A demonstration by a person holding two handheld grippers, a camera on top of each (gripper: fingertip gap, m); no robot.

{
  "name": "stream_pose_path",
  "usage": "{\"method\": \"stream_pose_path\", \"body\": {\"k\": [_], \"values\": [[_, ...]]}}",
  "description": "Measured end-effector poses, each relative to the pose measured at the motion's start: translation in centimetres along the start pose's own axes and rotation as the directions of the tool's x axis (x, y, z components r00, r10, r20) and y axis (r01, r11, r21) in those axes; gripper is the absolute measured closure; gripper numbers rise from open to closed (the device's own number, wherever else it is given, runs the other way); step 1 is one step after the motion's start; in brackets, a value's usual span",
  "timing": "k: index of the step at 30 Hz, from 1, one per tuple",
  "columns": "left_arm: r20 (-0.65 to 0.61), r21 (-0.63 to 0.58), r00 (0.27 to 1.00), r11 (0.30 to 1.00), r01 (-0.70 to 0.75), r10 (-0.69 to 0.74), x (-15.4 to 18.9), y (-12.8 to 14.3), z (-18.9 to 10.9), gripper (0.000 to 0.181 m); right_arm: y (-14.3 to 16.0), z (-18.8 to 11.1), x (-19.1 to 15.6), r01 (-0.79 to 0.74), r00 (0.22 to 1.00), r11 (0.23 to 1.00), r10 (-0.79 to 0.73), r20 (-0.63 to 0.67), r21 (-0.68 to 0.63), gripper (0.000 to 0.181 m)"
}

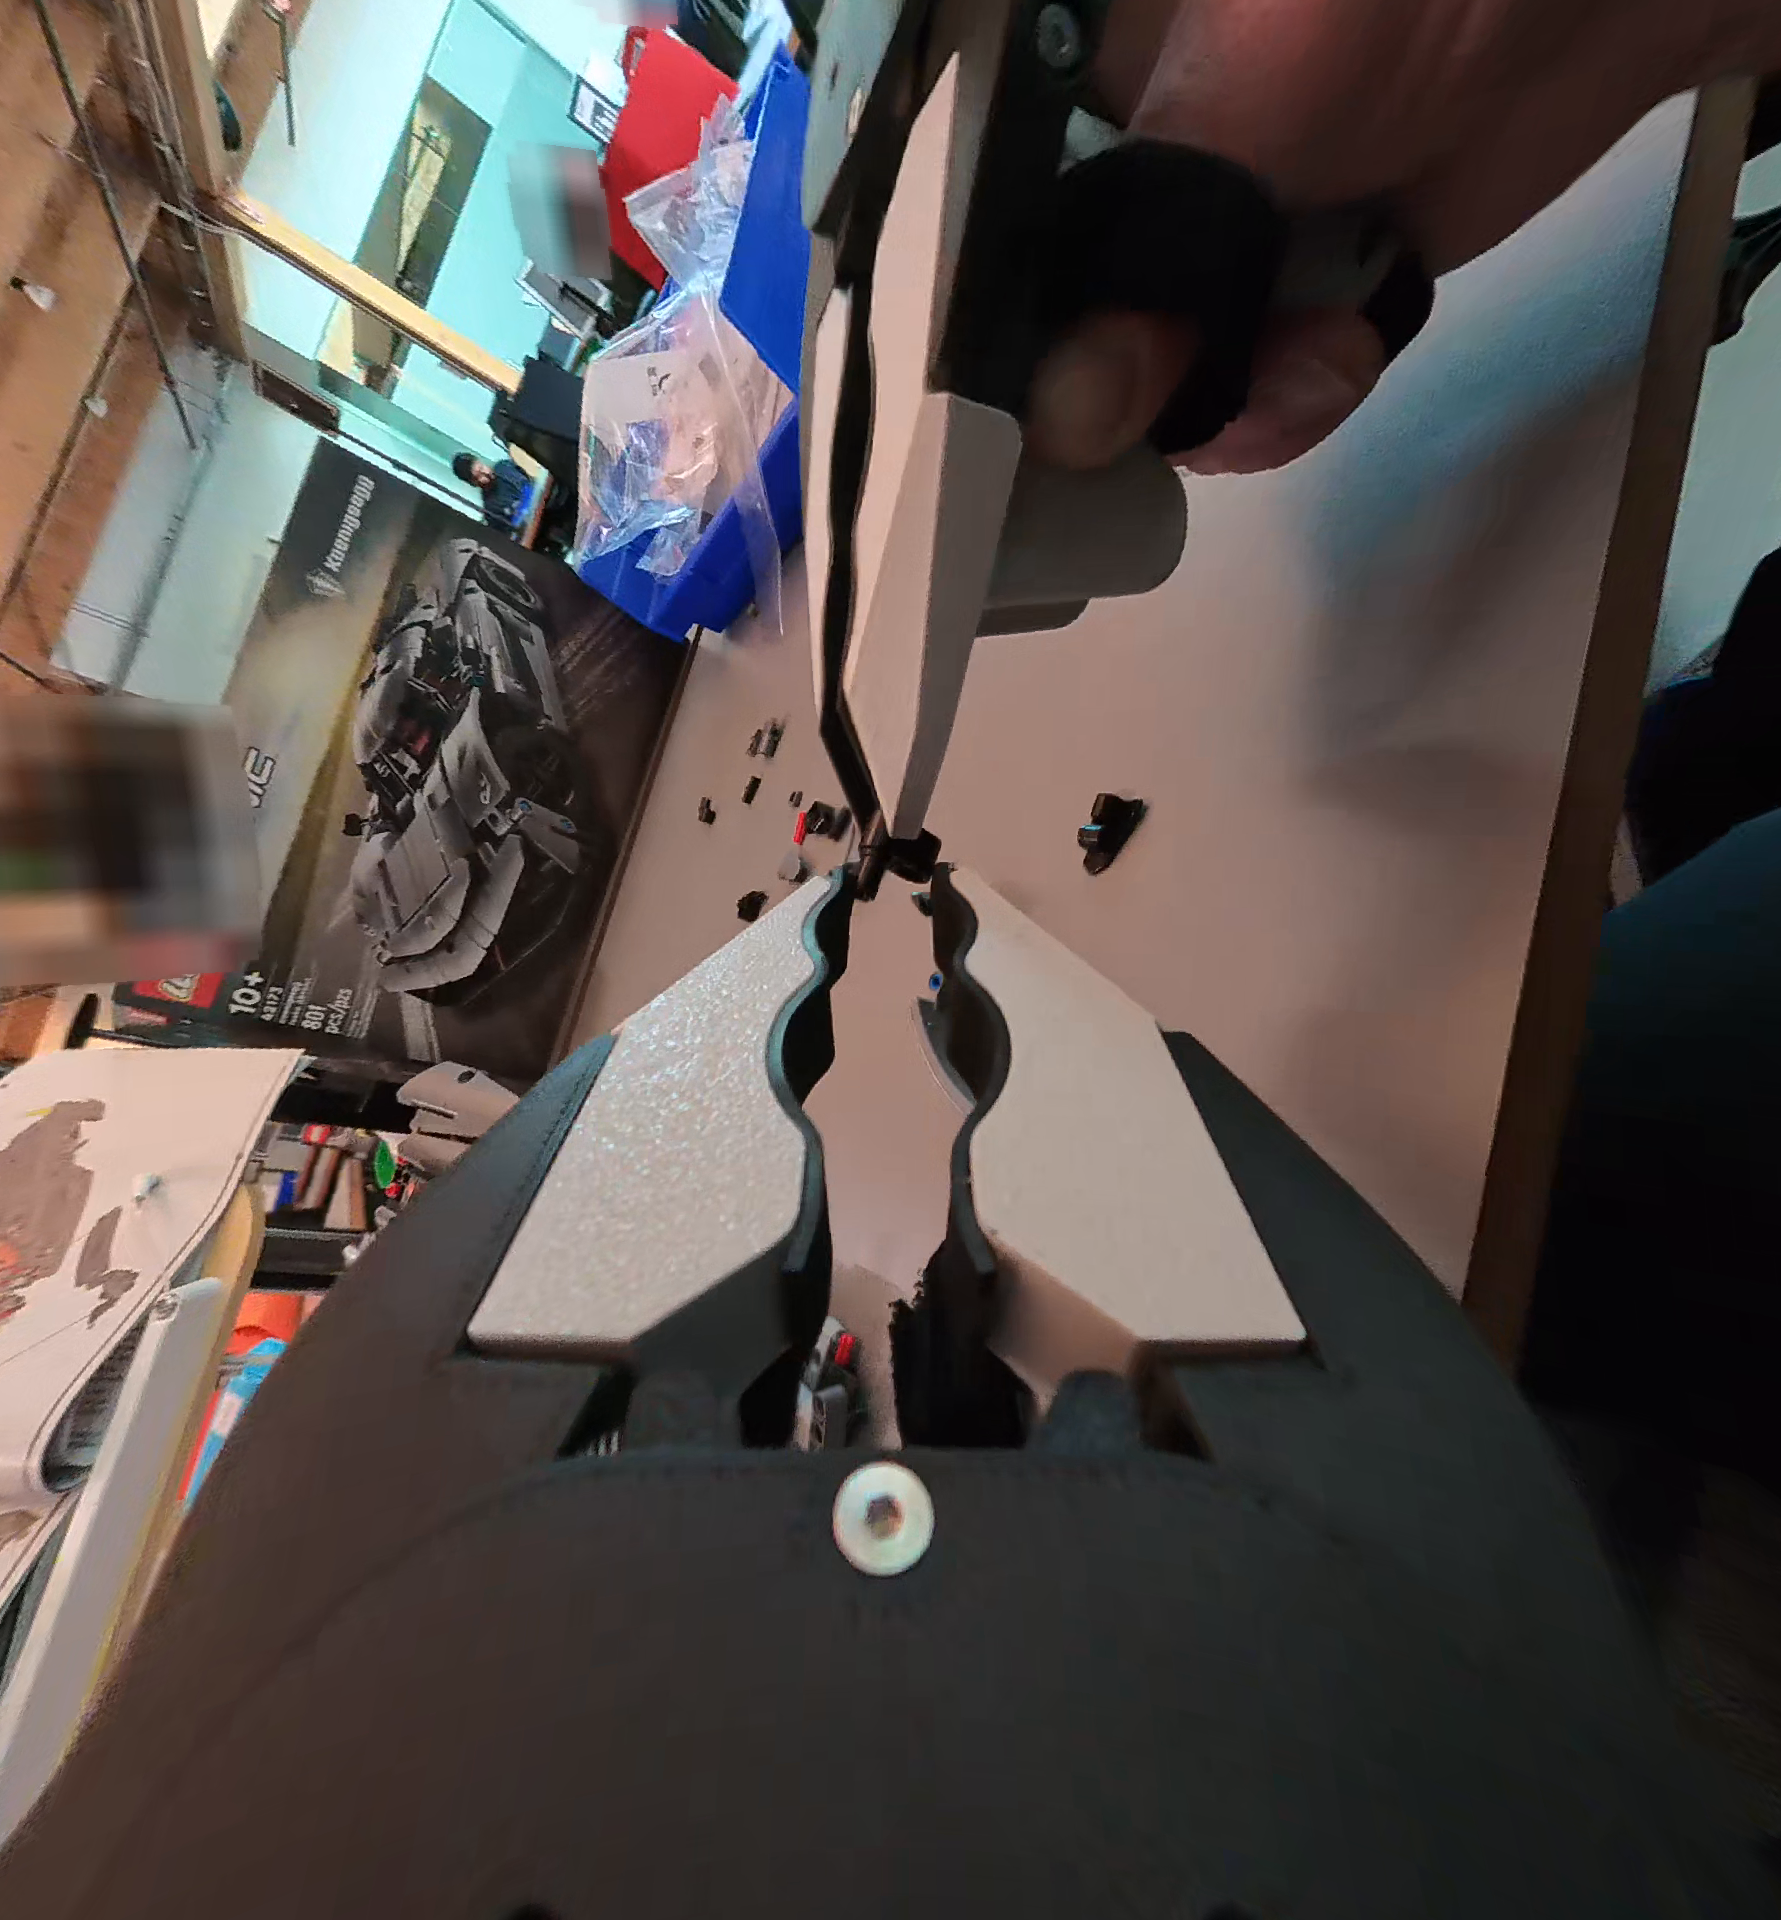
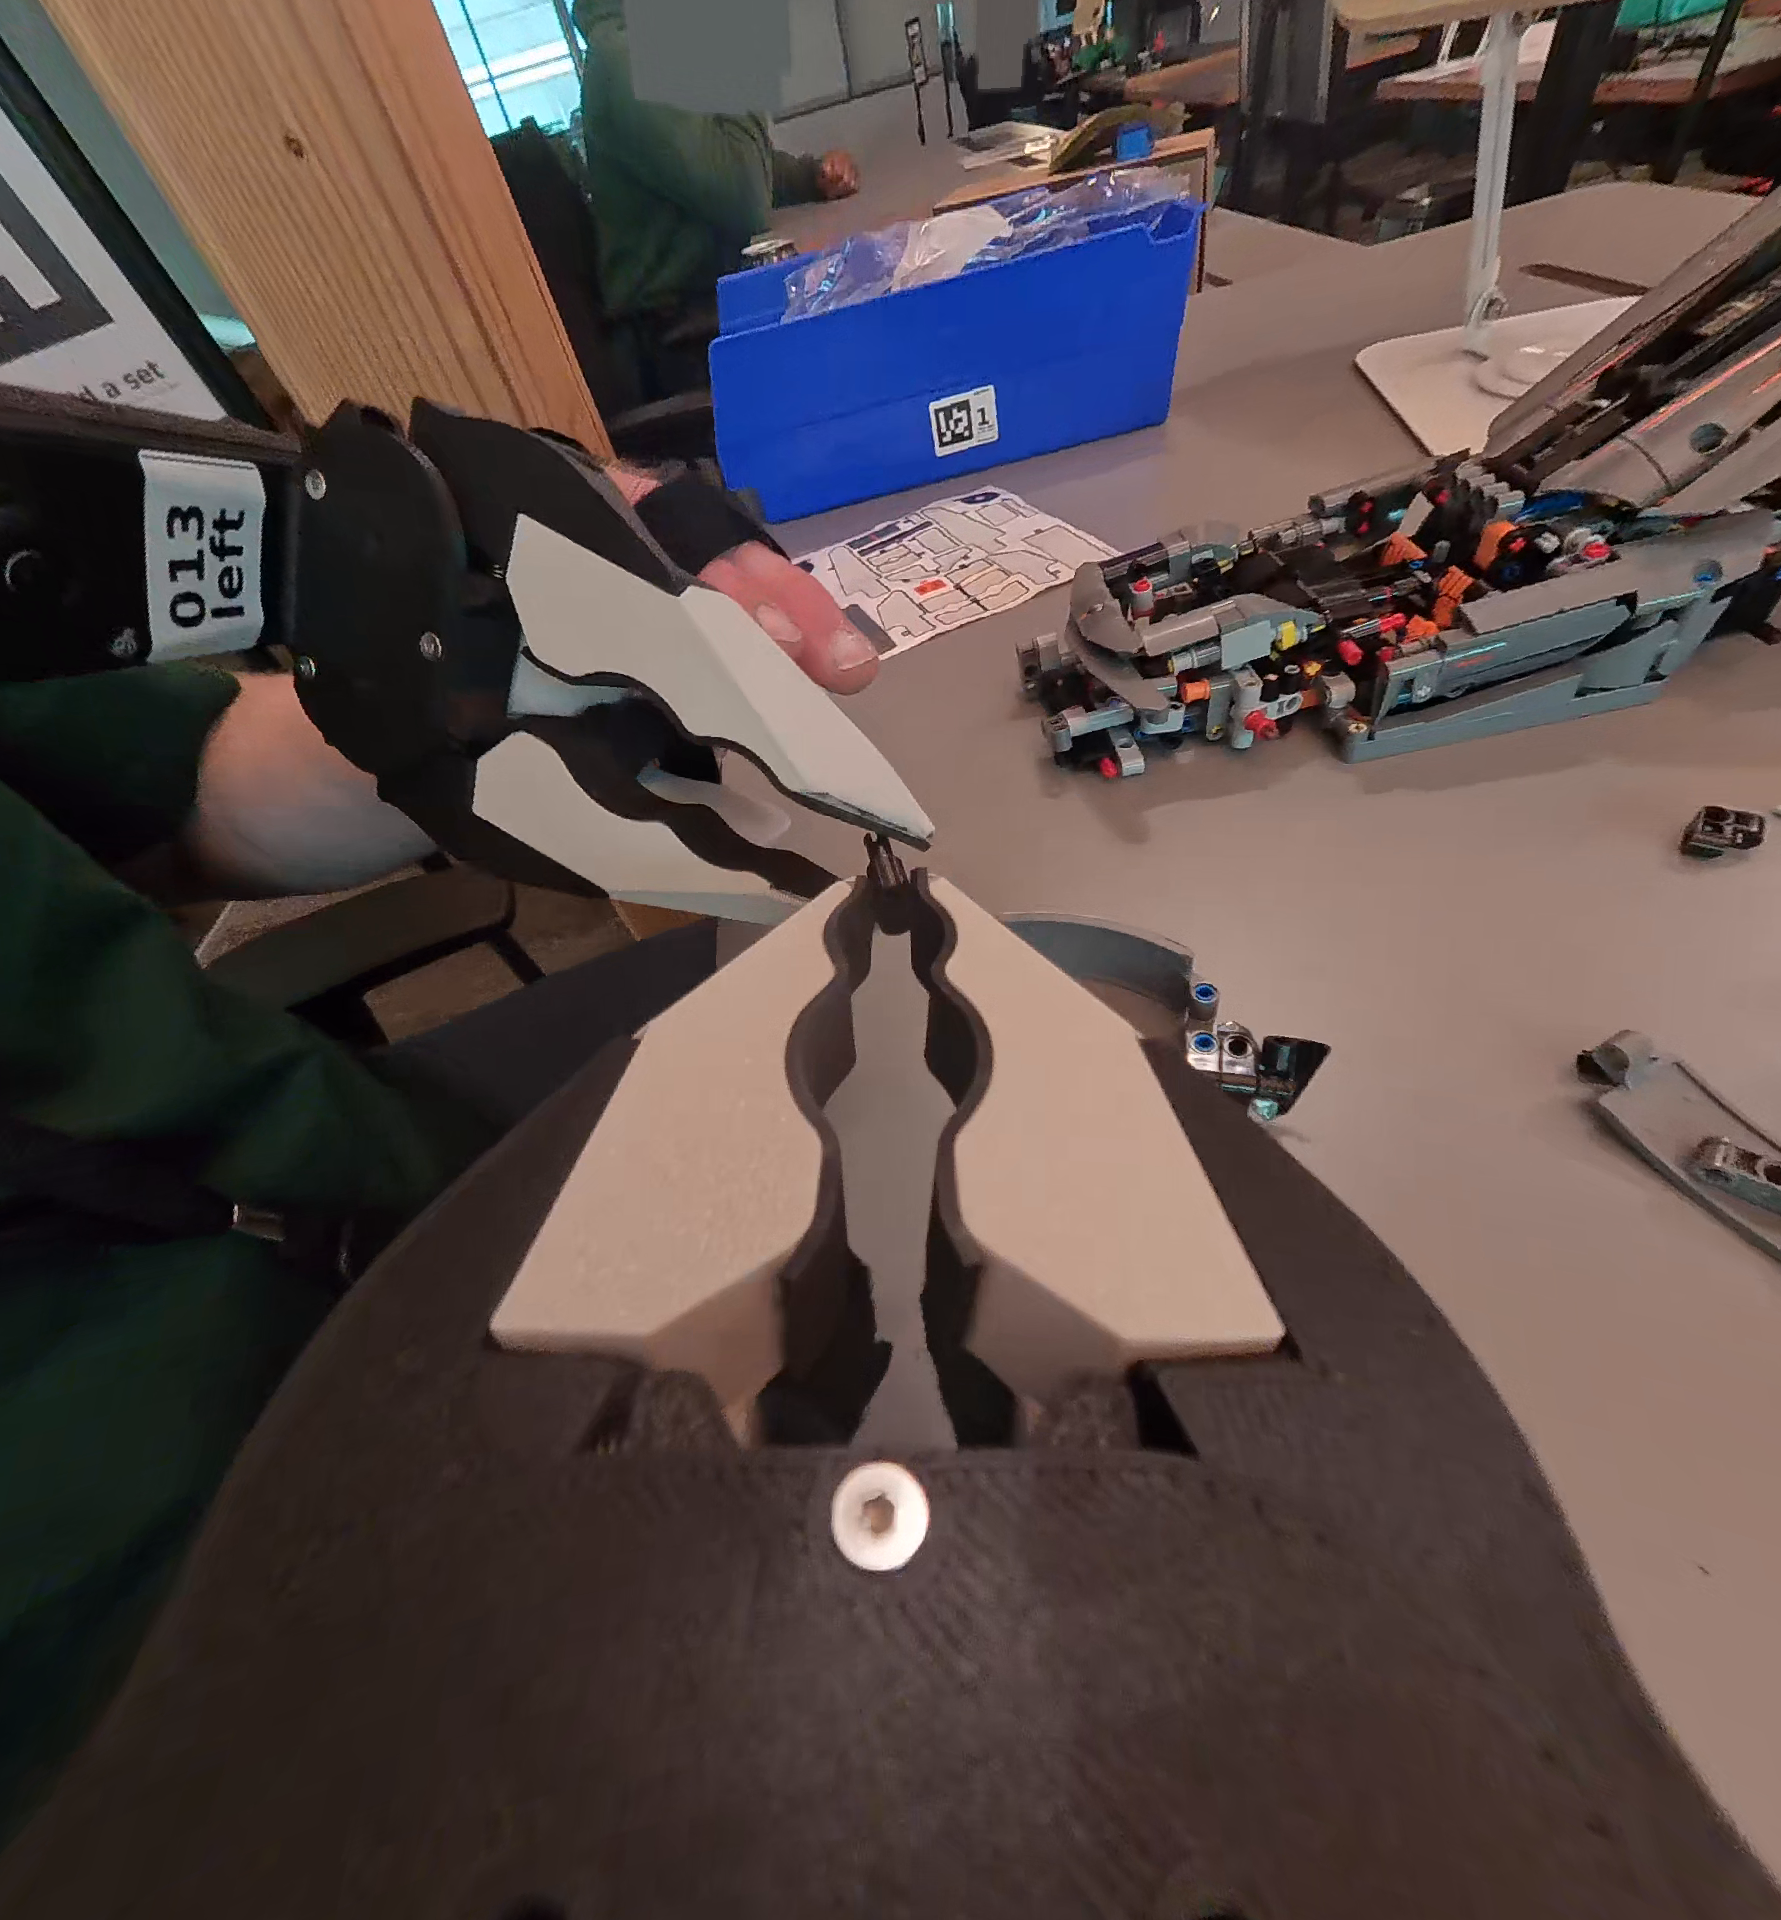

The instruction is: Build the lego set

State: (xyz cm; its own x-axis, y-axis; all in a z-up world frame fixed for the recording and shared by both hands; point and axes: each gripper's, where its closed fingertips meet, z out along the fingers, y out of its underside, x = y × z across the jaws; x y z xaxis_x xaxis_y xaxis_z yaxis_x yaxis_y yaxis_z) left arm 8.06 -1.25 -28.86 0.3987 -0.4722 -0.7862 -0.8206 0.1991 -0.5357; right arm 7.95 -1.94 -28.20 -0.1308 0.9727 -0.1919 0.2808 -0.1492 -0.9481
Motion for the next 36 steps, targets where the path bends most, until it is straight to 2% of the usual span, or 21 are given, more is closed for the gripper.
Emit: {"method": "stream_pose_path", "body": {"k": [6, 12, 18, 24, 34, 35, 36], "values": [[0.049, 0.007, 0.999, 1.000, -0.006, 0.006, -0.1, 0.7, -0.7, 0.169, -0.2, 1.0, -0.3, -0.048, 0.998, 0.998, 0.049, 0.042, -0.034, 0.176], [0.087, 0.095, 0.987, 0.988, 0.126, -0.134, -0.6, 0.9, -1.1, 0.169, -0.9, 1.6, -0.3, -0.122, 0.988, 0.993, 0.122, 0.097, -0.007, 0.176], [0.121, 0.075, 0.993, 0.997, 0.006, -0.016, -0.4, 1.5, -1.6, 0.170, -0.4, 2.3, -0.5, -0.118, 0.984, 0.988, 0.130, 0.119, -0.097, 0.176], [0.197, 0.107, 0.975, 0.991, 0.079, -0.099, -1.0, 2.1, -2.1, 0.170, -1.0, 3.1, -0.5, -0.136, 0.975, 0.979, 0.160, 0.157, -0.148, 0.176], [0.306, 0.210, 0.915, 0.956, 0.207, -0.265, -3.3, 2.9, -3.2, 0.171, -3.5, 4.9, -0.2, -0.205, 0.963, 0.978, 0.206, 0.175, -0.023, 0.175], [0.308, 0.222, 0.909, 0.950, 0.218, -0.281, -3.5, 3.0, -3.3, 0.180, -3.8, 5.0, -0.1, -0.211, 0.962, 0.977, 0.209, 0.177, -0.009, 0.175], [0.315, 0.239, 0.900, 0.943, 0.231, -0.300, -3.7, 2.9, -3.5, 0.180, -4.1, 5.1, 0.0, -0.219, 0.961, 0.976, 0.213, 0.175, 0.011, 0.174]]}}
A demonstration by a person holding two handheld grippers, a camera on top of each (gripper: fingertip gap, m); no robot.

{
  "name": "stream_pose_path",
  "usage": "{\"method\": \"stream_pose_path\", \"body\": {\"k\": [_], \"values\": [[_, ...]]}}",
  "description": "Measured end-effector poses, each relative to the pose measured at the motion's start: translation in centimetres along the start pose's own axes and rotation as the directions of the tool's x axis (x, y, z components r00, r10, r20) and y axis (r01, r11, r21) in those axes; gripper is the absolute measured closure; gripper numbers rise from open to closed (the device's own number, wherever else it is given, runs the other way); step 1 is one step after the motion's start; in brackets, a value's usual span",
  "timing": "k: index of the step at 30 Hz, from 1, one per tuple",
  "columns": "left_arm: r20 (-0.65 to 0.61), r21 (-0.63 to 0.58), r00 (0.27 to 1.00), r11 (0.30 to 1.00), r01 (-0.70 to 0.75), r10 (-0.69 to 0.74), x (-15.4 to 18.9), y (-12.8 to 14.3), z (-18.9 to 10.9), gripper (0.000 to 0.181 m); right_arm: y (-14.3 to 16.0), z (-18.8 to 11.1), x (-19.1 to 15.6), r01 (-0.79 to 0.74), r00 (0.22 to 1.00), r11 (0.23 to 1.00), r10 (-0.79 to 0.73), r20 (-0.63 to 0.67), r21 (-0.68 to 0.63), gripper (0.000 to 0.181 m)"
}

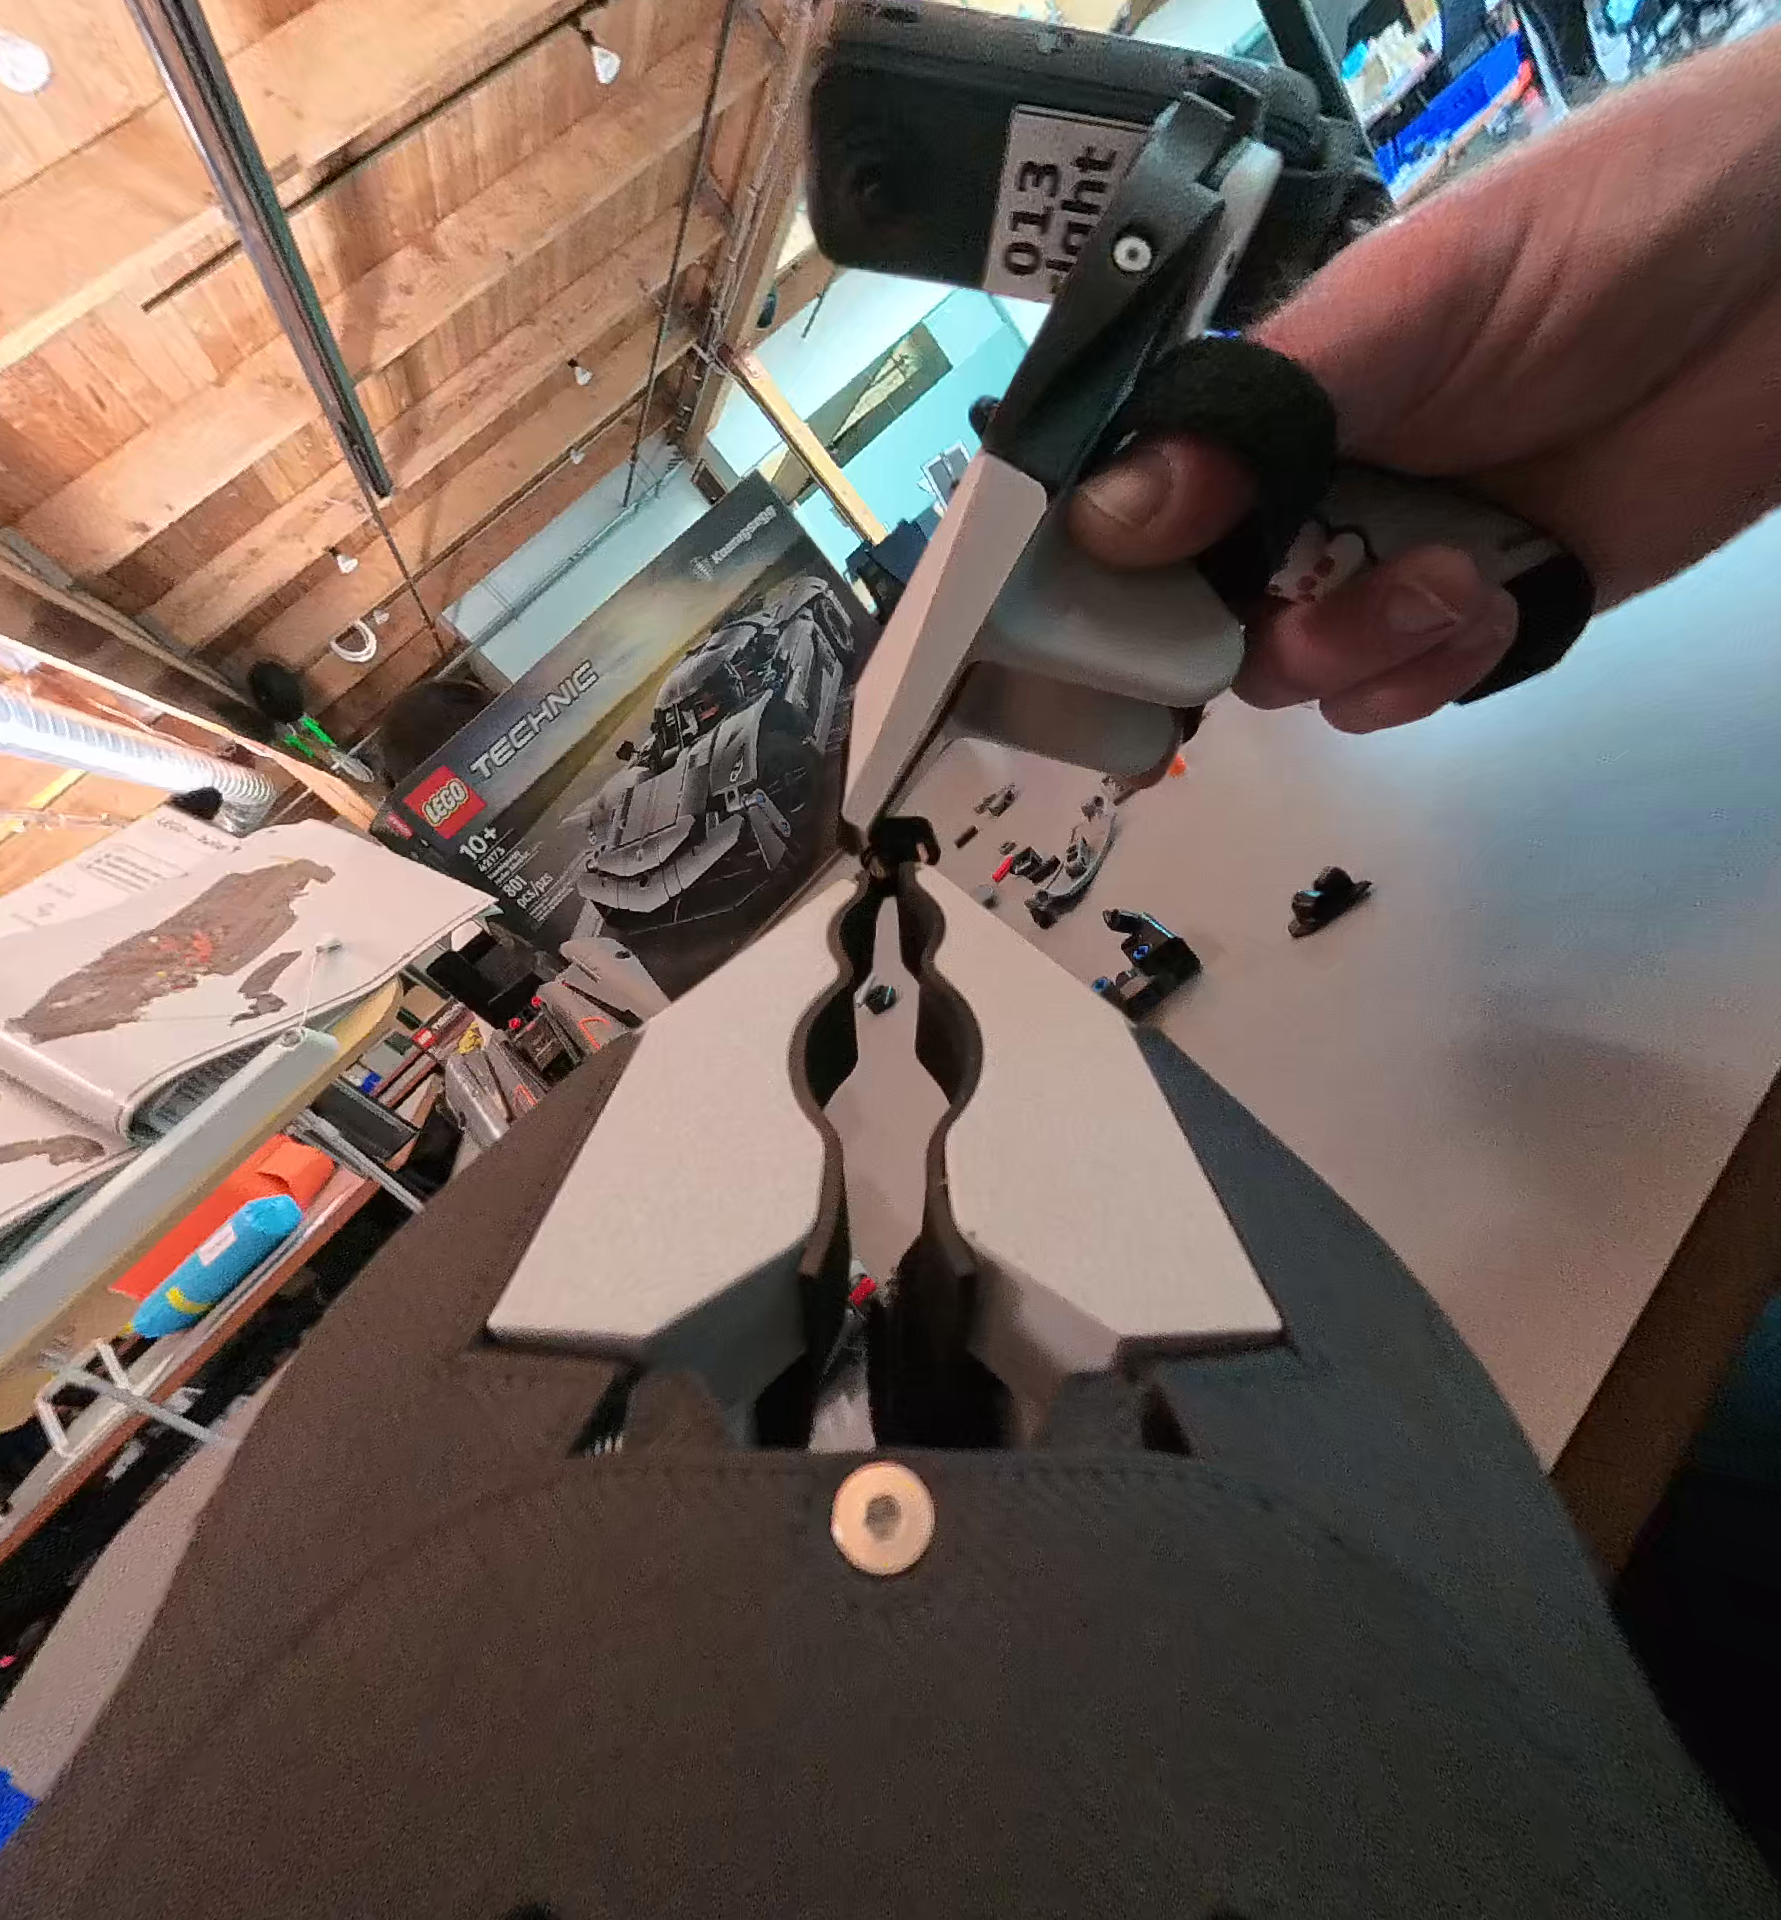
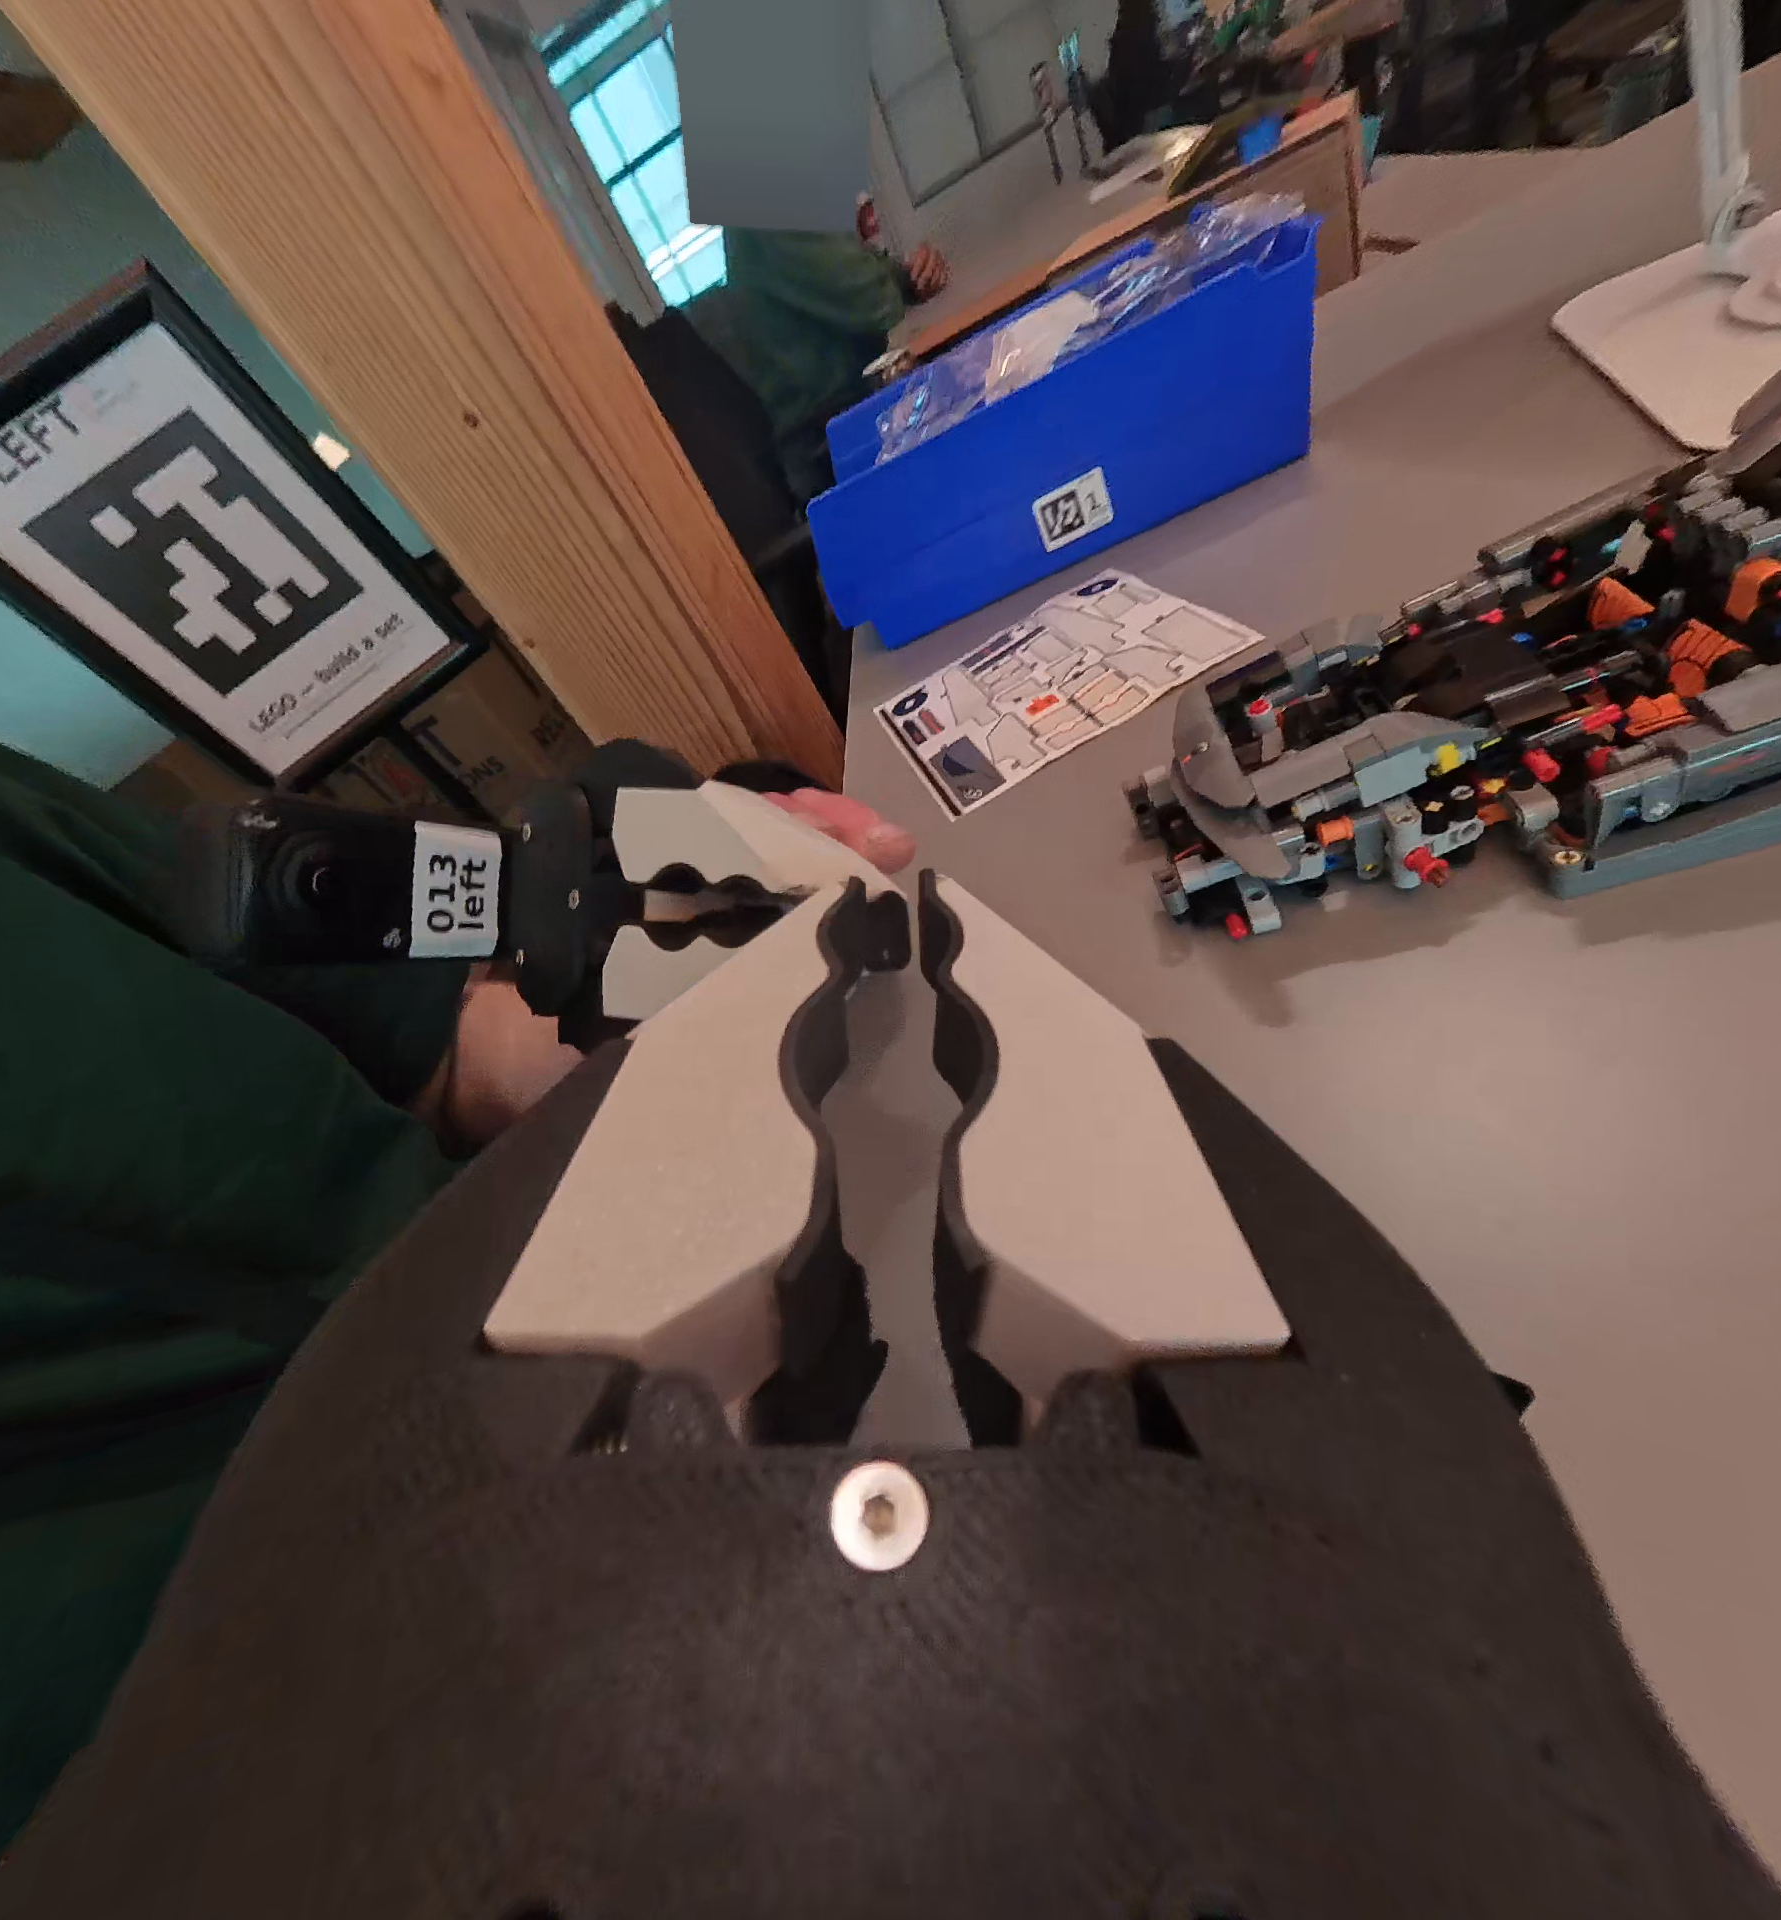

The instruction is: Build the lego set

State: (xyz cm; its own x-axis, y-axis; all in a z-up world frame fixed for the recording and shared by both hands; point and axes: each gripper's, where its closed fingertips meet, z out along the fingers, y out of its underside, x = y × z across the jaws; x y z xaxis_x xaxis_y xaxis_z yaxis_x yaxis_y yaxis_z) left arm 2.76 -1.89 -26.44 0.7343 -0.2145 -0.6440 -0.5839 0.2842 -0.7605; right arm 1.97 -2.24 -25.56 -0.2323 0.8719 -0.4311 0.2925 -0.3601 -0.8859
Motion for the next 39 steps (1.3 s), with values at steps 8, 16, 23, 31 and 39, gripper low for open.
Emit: {"method": "stream_pose_path", "body": {"k": [8, 16, 23, 31, 39], "values": [[0.024, 0.021, 0.997, 0.997, 0.069, -0.070, -0.6, 0.0, 0.3, 0.180, -0.8, -1.3, 0.7, -0.017, 0.999, 0.997, 0.020, -0.041, 0.077, 0.170], [-0.016, 0.101, 0.996, 0.991, 0.092, -0.091, -0.4, -1.3, 0.0, 0.180, -0.3, -0.2, -0.7, -0.021, 0.999, 0.999, 0.019, 0.035, 0.046, 0.168], [-0.013, 0.141, 0.991, 0.981, 0.136, -0.135, -0.9, -2.5, -0.2, 0.180, -1.3, -0.4, -2.0, -0.003, 0.996, 0.996, -0.005, 0.086, 0.091, 0.174], [-0.151, -0.007, 0.977, 0.988, 0.154, -0.153, 0.8, 0.0, -0.4, 0.166, 1.1, -1.7, -0.2, 0.129, 0.978, 0.990, -0.138, -0.155, -0.064, 0.175], [-0.382, -0.248, 0.884, 0.951, 0.183, -0.269, 2.3, 4.0, -0.4, 0.173, 6.7, -1.2, 1.8, 0.187, 0.902, 0.910, -0.309, -0.303, -0.370, 0.174]]}}
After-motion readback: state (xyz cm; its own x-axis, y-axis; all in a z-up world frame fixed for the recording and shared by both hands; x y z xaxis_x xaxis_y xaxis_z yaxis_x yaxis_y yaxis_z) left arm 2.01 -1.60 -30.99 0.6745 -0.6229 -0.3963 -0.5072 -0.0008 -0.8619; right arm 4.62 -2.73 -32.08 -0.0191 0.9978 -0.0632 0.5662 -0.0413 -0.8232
